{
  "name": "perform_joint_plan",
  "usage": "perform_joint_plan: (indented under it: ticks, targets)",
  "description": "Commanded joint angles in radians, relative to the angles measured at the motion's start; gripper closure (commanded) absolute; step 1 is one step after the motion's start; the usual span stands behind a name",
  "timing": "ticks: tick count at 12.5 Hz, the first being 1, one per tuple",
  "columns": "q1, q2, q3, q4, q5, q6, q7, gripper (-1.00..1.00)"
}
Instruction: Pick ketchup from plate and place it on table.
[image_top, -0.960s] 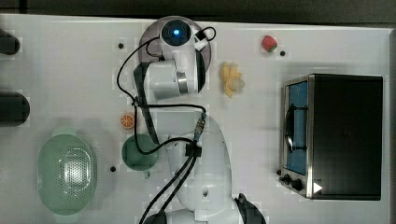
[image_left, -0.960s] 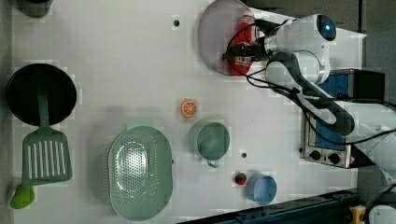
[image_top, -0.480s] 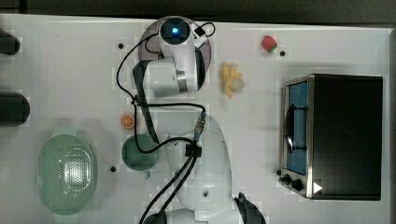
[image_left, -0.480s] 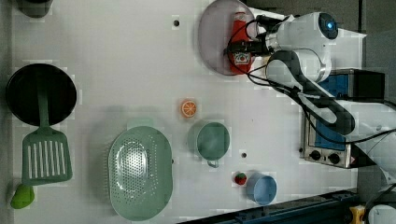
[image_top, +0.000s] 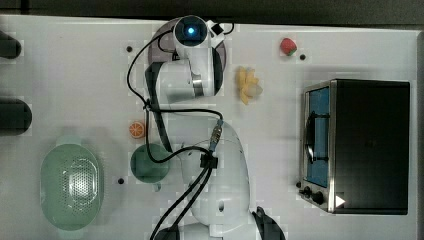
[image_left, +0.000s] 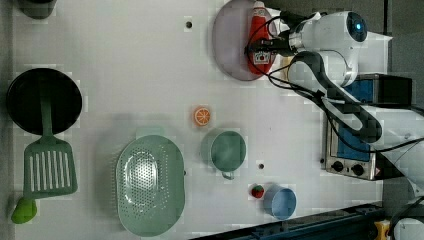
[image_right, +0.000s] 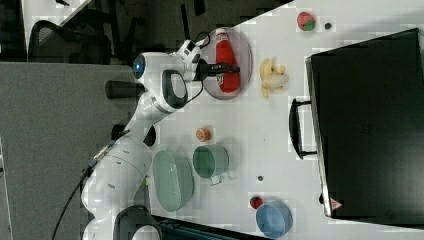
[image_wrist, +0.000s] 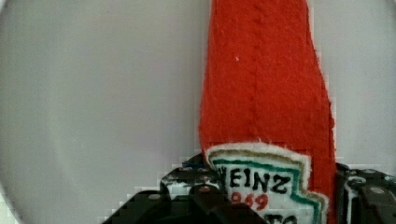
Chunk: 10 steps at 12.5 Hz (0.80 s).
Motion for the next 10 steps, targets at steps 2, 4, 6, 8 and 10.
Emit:
perform_joint_plan:
  ticks: [2, 4, 6, 8, 10]
  targets:
    - [-0.006, -0.064, 0.014, 0.045, 0.01, -0.003, -0.025, -0.18]
    - [-0.016, -0.136, 0.014, 0.045, 0.063, -0.071, -0.025, -0.18]
    - [-0.028, -0.224, 0.014, 0.039, 0.124, -0.175, -0.026, -0.18]
    - [-0.043, -0.313, 0.012, 0.034, 0.128, -0.228, -0.025, -0.18]
    - [-0.067, -0.403, 0.011, -0.007, 0.129, -0.271, -0.026, -0.18]
